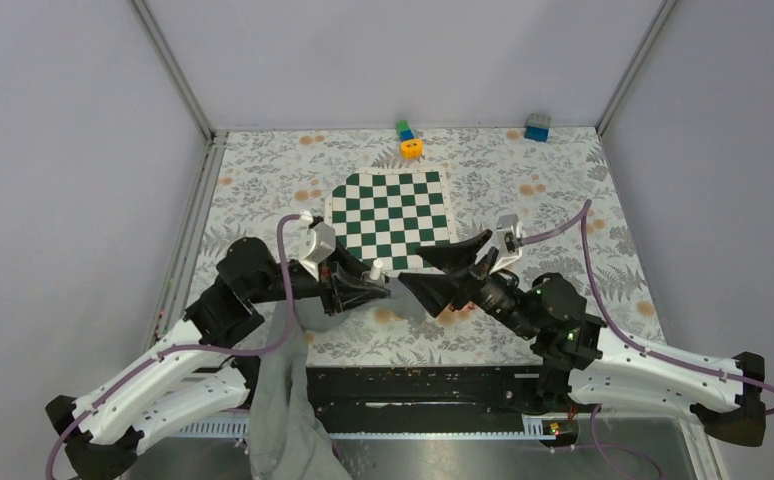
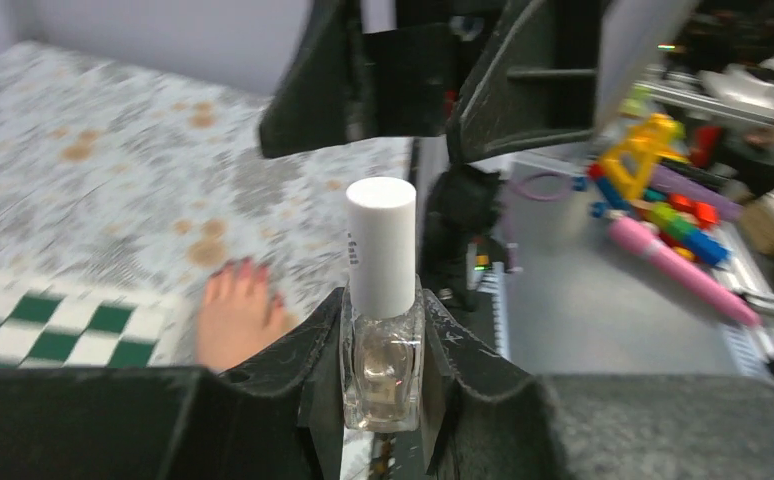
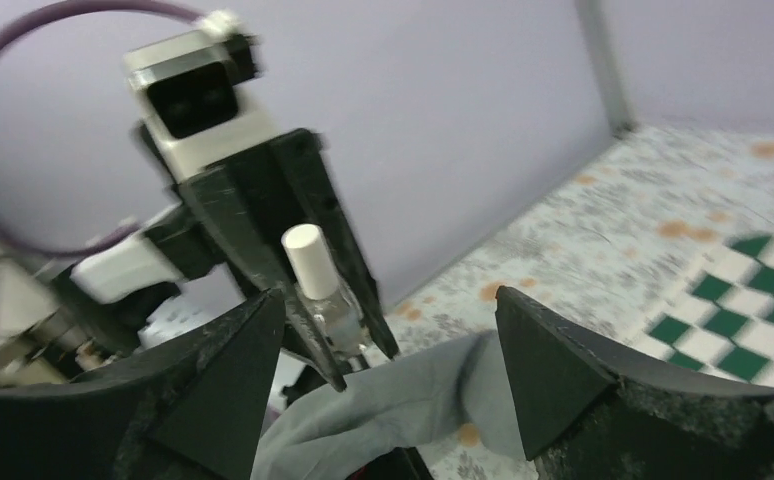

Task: Paint the nails
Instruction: Screw the nail polish bottle.

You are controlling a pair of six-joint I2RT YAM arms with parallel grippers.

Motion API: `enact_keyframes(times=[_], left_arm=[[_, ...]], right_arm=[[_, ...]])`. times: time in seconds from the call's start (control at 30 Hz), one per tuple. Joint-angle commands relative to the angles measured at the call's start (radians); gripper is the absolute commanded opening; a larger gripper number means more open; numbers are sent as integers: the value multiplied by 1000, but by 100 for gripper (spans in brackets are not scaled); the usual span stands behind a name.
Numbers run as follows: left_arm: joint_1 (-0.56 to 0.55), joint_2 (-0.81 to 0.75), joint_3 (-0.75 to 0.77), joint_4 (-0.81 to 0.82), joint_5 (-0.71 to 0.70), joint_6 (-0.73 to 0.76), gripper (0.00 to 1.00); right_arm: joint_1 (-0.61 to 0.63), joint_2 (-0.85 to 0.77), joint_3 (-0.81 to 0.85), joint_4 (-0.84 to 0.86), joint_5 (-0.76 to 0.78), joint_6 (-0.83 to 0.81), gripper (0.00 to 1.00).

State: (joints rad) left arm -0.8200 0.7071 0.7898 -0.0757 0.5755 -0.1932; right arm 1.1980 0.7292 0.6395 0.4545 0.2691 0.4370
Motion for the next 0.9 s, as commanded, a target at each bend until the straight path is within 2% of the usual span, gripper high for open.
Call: enact_keyframes(times=[0.0, 0.1, 0.2, 0.53, 0.87], left_arm=[[-2, 38, -10, 288, 391, -153, 0], [-2, 72, -36, 472, 498, -284, 0], [-6, 94, -43, 551, 551, -361, 0], [-37, 111, -37, 567, 604, -384, 0], [-40, 100, -40, 569, 586, -380, 0]], right_arm=[[5, -32, 42, 192, -363, -130, 84], [4, -18, 65, 214, -471, -134, 84], [5, 11, 85, 256, -552, -127, 84], [5, 167, 176, 355, -726, -73, 80], [-4, 258, 177, 459, -794, 37, 62]])
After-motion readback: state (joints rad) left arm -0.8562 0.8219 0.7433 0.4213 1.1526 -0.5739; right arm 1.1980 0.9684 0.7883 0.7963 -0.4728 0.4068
